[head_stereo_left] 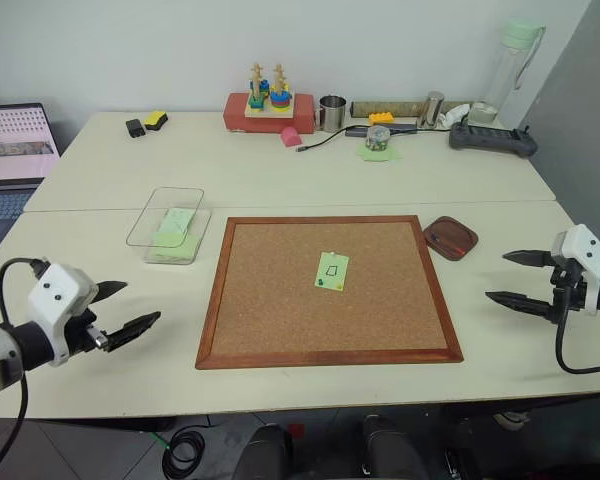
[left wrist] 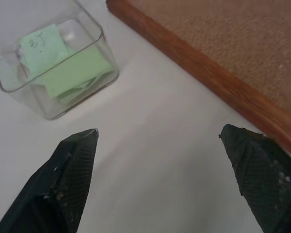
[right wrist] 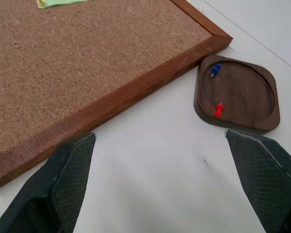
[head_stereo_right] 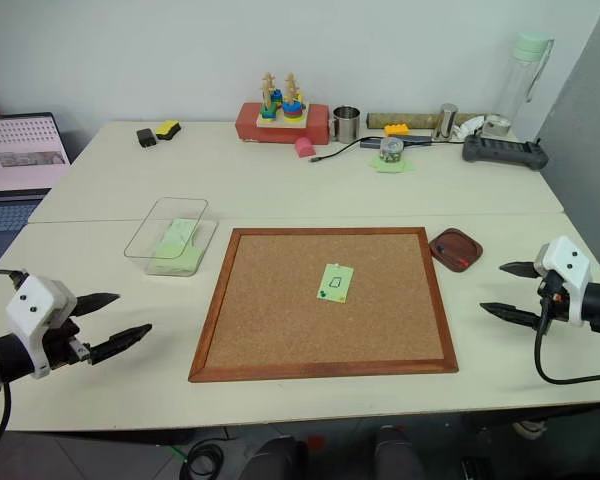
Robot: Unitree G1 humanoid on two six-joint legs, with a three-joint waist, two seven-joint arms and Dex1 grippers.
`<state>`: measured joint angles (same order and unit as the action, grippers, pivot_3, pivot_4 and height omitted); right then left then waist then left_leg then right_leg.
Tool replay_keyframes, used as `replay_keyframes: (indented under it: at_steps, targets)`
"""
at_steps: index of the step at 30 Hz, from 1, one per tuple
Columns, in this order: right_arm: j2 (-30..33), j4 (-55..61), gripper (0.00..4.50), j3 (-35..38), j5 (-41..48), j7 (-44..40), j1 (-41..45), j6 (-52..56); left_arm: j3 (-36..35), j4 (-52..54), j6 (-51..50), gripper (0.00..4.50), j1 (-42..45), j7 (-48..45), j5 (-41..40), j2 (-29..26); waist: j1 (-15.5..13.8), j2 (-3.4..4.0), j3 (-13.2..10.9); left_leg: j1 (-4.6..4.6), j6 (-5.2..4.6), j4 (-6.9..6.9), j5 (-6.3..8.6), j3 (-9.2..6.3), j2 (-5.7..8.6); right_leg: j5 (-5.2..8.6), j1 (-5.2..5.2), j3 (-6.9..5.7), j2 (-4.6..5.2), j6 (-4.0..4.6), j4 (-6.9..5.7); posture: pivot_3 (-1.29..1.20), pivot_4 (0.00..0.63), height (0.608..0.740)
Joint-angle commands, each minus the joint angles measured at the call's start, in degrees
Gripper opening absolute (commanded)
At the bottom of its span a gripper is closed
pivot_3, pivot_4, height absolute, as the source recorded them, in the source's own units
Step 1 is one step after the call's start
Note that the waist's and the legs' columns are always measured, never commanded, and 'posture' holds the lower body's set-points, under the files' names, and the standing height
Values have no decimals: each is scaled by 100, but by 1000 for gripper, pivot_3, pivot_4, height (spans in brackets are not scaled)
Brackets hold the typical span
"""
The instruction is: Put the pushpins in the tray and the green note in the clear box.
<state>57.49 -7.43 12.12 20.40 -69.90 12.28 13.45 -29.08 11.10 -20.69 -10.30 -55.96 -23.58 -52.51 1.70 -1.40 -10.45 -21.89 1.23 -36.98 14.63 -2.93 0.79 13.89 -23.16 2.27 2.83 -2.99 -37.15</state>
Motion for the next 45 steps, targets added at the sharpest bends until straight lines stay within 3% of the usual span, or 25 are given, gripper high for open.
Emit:
replay_keyframes:
  at_steps: [1, 8, 16, 27, 45]
  targets:
    - [-11, 617, 4500, 110, 266, 14, 97, 196, 228, 618, -208, 3234, 270, -104, -258, -141, 0, 0, 0, 1, 0, 0, 0, 0, 0, 0, 0, 3, -1, 0, 0, 0, 150, 740]
    - [-288, 1721, 4500, -62, 620, 275, 136, 690, 1592, 1397, -592, 1701, 1132, -48, -377, 97, -2, 0, 0, 0, 0, -2, 0, 1, -3, -2, 1, 5, -12, -2, -1, 0, 150, 740]
    - [-899, 2303, 4500, -788, 660, 833, 562, 1405, 2861, 873, -363, 47, 1661, 9, -41, 938, 13, -1, 1, 0, 1, -7, 0, 0, -20, -11, -1, 13, -38, 4, -3, 0, 150, 740]
    - [-2190, 1024, 4500, -1923, -99, 1344, 1956, 1136, 3549, -812, 646, 47, 2188, 72, 605, 1979, -4, -1, 1, -2, 2, -9, -1, 3, -38, -22, -4, 11, -67, 21, -2, 0, 150, 740]
    - [-3830, -2269, 4500, -2293, -1177, 1661, 3121, -604, 3529, -1132, 929, 47, 1824, 283, 823, 2128, 17, 7, 8, 10, 2, -7, -1, 1, -38, -24, -6, 14, -66, 25, -18, 0, 150, 740]
